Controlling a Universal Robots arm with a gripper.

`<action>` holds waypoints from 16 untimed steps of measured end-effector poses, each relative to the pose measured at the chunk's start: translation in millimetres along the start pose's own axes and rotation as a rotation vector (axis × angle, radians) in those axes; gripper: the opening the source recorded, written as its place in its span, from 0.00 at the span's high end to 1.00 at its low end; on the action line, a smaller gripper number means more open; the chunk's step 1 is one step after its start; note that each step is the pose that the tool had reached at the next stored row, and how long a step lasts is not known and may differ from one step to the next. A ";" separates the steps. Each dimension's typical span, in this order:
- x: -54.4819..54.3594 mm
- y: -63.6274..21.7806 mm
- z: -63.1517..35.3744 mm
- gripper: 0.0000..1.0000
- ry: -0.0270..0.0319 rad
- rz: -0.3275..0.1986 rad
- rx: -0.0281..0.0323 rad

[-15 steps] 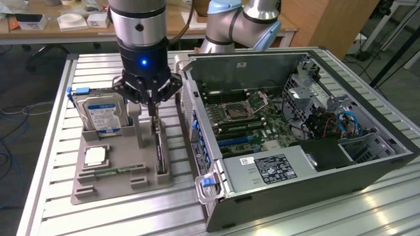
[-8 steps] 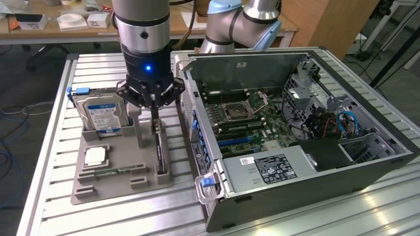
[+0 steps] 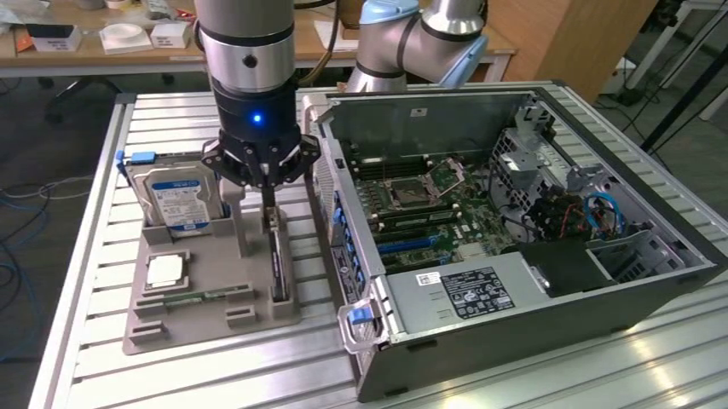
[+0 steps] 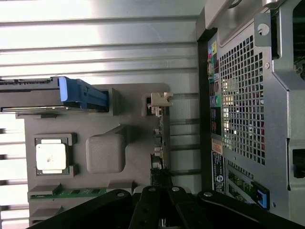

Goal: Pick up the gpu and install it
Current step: 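Pick up the gpu and move the gpu toward the slot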

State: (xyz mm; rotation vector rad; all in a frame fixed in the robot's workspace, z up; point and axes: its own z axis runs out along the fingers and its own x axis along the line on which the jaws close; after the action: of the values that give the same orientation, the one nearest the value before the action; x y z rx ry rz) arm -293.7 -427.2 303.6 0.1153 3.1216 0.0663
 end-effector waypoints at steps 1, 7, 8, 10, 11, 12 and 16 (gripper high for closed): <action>0.0 0.0 0.0 0.89 0.0000 0.000 0.0001; 0.0 0.0 0.0 0.89 0.0000 0.000 0.0000; 0.0 0.0 0.0 0.89 0.0001 0.000 0.0000; 0.0 0.0 0.0 0.83 0.0000 0.000 0.0000; 0.0 0.0 0.0 0.77 0.0000 0.000 0.0000; 0.0 0.0 0.0 0.77 0.0000 0.000 0.0000; 0.0 0.0 0.0 0.59 0.0000 0.000 0.0000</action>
State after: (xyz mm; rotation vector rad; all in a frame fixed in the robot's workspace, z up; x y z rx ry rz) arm -293.7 -427.1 303.6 0.1153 3.1216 0.0663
